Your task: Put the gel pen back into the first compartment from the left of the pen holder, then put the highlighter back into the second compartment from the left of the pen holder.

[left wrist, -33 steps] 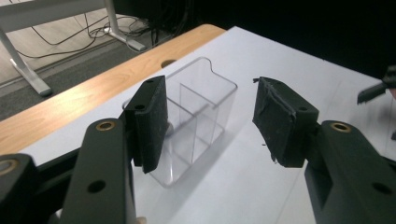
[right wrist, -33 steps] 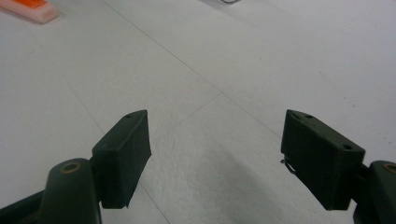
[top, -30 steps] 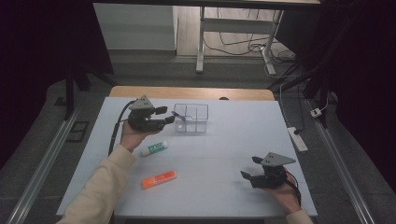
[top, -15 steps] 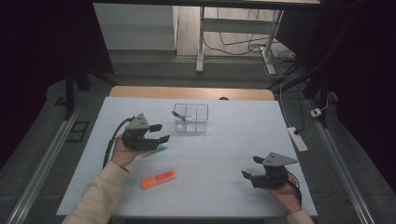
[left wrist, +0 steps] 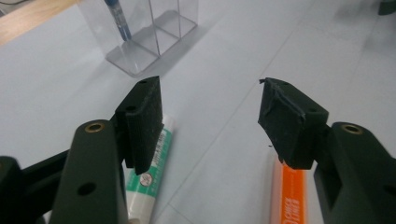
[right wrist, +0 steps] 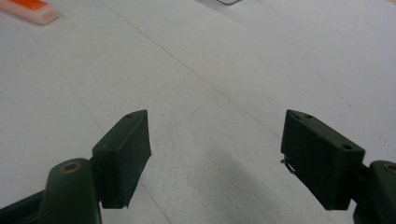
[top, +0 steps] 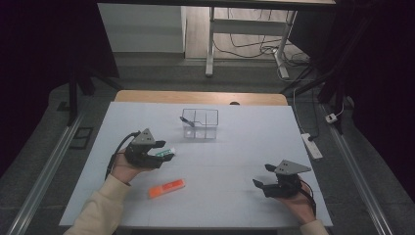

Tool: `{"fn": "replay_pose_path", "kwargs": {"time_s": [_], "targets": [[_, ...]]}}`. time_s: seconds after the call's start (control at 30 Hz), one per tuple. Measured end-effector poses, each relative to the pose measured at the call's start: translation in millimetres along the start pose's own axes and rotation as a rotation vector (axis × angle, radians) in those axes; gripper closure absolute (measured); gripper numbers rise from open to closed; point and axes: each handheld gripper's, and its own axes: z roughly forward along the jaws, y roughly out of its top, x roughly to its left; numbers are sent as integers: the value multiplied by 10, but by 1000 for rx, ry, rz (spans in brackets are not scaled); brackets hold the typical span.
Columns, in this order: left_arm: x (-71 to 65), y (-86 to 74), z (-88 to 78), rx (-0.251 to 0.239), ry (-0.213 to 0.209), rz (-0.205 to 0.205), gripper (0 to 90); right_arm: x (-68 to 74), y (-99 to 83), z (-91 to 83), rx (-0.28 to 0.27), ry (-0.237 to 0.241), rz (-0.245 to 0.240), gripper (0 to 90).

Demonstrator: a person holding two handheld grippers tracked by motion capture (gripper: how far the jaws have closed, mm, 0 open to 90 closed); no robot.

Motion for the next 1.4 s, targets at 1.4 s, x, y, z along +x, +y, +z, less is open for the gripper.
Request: {"fn": "replay_pose_path", "kwargs": {"time_s": [1.4], "targets": [[-320, -169, -61, 203, -70, 28, 317, -10, -20, 6, 16, 2, -3, 231]]}}
